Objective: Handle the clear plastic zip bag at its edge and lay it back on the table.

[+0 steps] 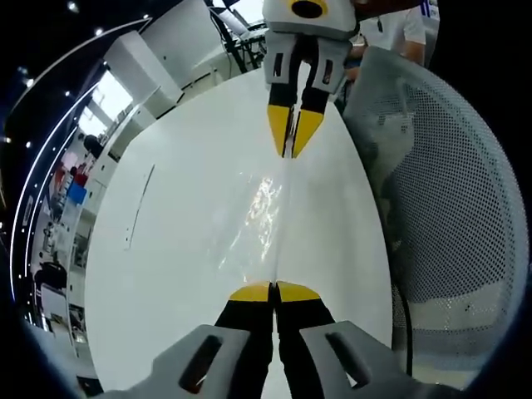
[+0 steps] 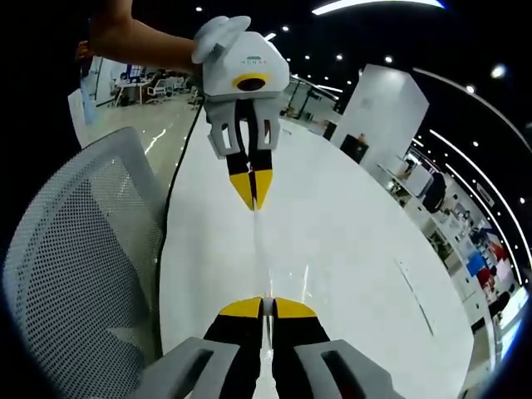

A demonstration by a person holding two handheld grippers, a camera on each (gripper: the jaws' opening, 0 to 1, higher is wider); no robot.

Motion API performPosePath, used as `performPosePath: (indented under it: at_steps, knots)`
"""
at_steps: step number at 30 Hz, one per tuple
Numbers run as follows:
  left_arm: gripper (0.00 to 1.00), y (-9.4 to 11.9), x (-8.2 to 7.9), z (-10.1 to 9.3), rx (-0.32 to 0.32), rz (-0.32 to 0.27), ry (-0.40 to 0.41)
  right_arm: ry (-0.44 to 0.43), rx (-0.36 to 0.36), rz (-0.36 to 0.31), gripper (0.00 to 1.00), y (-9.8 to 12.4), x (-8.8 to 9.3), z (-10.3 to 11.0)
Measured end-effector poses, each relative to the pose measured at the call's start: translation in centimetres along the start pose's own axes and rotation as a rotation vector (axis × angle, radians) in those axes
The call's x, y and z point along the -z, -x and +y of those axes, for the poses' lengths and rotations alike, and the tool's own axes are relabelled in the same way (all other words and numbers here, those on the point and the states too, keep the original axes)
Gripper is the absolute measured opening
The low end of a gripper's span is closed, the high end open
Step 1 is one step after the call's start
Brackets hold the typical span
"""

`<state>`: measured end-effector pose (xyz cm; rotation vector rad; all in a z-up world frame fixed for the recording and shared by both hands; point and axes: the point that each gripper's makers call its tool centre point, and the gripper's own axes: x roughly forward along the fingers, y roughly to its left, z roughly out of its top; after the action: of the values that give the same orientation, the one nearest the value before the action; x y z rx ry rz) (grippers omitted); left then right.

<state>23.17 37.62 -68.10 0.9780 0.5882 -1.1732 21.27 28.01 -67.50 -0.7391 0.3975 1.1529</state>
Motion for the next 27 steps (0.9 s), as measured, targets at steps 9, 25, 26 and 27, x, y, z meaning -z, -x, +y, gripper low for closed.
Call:
performPosePath:
  at_steps: [9,25,26,27]
  knots:
    - [0.00,0.0,0.2,0.0,0.000,0.002,0.002,-0.001,0.002,0.007,0.00,0.3,0.4,0.0]
    - [0.00,0.3,-0.1,0.0,0.001,-0.005,0.005,-0.022,0.014,0.010,0.00,1.0,1.2,0.1]
    - [0.00,0.3,-0.1,0.1,0.000,-0.004,0.002,-0.023,0.016,0.011,0.00,1.0,1.3,0.1]
    - [0.00,0.3,-0.1,0.1,-0.002,-0.004,0.001,-0.024,0.016,0.012,0.00,0.9,1.2,0.1]
